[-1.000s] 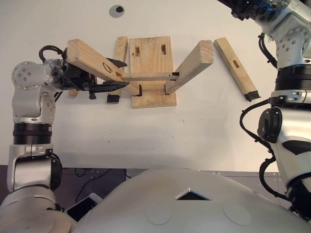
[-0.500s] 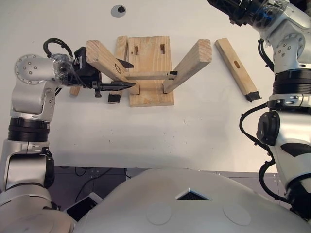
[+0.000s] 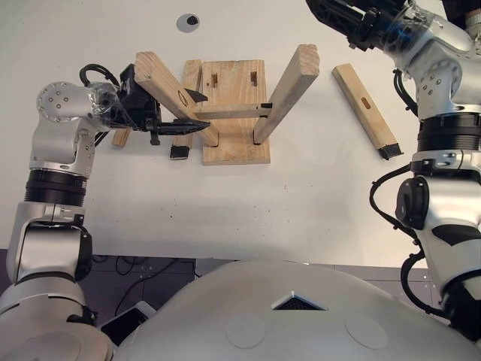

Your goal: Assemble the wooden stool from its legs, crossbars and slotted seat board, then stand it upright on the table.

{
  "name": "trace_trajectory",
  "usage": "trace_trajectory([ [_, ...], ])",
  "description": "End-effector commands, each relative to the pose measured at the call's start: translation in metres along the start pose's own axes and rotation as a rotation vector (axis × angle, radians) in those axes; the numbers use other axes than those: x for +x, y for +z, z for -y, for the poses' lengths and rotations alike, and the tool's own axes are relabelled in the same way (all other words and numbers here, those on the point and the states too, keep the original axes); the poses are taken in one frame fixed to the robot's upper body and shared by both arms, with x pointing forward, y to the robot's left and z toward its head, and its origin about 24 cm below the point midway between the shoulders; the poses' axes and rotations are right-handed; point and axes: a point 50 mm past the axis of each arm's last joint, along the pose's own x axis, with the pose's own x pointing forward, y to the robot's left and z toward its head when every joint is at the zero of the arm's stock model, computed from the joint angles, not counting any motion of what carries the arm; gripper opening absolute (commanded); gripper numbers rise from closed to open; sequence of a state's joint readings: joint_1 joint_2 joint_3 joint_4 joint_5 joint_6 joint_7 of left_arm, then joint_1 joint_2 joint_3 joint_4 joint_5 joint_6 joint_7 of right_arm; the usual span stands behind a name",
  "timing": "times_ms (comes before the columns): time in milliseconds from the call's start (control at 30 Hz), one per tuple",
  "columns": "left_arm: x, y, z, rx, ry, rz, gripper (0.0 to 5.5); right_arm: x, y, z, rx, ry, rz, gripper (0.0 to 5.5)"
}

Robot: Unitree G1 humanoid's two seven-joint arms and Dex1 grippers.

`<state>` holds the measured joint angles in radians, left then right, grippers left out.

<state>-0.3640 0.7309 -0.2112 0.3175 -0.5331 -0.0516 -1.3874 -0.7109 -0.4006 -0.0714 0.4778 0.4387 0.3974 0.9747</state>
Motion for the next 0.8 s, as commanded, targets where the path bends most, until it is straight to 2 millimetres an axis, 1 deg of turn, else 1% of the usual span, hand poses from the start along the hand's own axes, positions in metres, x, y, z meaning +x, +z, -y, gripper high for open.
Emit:
trace_trajectory([
  [33,0.015,-0.118,0.071,-0.404,-0.093,-0.457,2.01,0.005,-0.001,-0.007,-0.005,-0.011,0.016,3.35],
  [67,0.016,-0.110,0.060,-0.363,-0.049,-0.436,2.37,0.004,-0.001,-0.007,-0.005,-0.020,0.020,3.35],
  [100,0.017,-0.102,0.050,-0.327,-0.010,-0.414,2.45,0.002,-0.002,-0.006,-0.004,-0.026,0.023,3.35],
  [133,0.017,-0.090,0.040,-0.293,0.029,-0.379,2.66,0.001,-0.002,-0.006,-0.004,-0.031,0.025,3.35],
  [200,0.014,-0.059,0.024,-0.204,0.095,-0.306,2.94,-0.002,-0.001,-0.005,-0.003,-0.036,0.026,3.35],
  [233,0.012,-0.046,0.021,-0.168,0.108,-0.286,3.09,-0.004,-0.002,-0.005,-0.002,-0.042,0.022,3.35],
  [300,0.011,-0.028,0.019,-0.113,0.091,-0.281,3.34,-0.018,-0.005,-0.003,-0.010,-0.078,0.003,3.35],
  [367,0.009,-0.021,0.021,-0.088,0.079,-0.295,3.64,-0.030,-0.007,-0.002,-0.019,-0.102,-0.010,3.35],
  [400,0.005,-0.019,0.024,-0.074,0.077,-0.313,3.86,-0.038,-0.006,-0.004,-0.027,-0.100,-0.021,3.35],
  [467,-0.007,-0.015,0.032,-0.046,0.073,-0.368,4.09,-0.056,-0.005,-0.013,-0.045,-0.052,-0.060,3.35],
  [533,-0.025,-0.014,0.035,-0.015,0.096,-0.451,4.09,-0.083,-0.011,-0.032,-0.034,0.069,-0.162,3.35],
  [567,-0.033,-0.015,0.031,-0.008,0.140,-0.478,4.09,-0.097,-0.018,-0.045,-0.022,0.147,-0.238,3.35],
  [633,-0.039,-0.015,0.022,0.014,0.224,-0.492,4.09,-0.111,-0.029,-0.064,0.018,0.251,-0.334,3.35],
  [667,-0.039,-0.014,0.012,0.028,0.310,-0.475,4.09,-0.112,-0.034,-0.075,0.051,0.300,-0.347,3.35],
  [700,-0.037,-0.014,0.003,0.036,0.401,-0.451,4.09,-0.108,-0.038,-0.085,0.072,0.344,-0.348,3.35],
  [733,-0.033,-0.015,-0.005,0.043,0.473,-0.422,4.09,-0.099,-0.043,-0.096,0.083,0.379,-0.342,3.35],
  [800,-0.019,-0.016,-0.013,0.043,0.547,-0.357,4.09,-0.083,-0.053,-0.112,0.075,0.408,-0.325,3.35],
])
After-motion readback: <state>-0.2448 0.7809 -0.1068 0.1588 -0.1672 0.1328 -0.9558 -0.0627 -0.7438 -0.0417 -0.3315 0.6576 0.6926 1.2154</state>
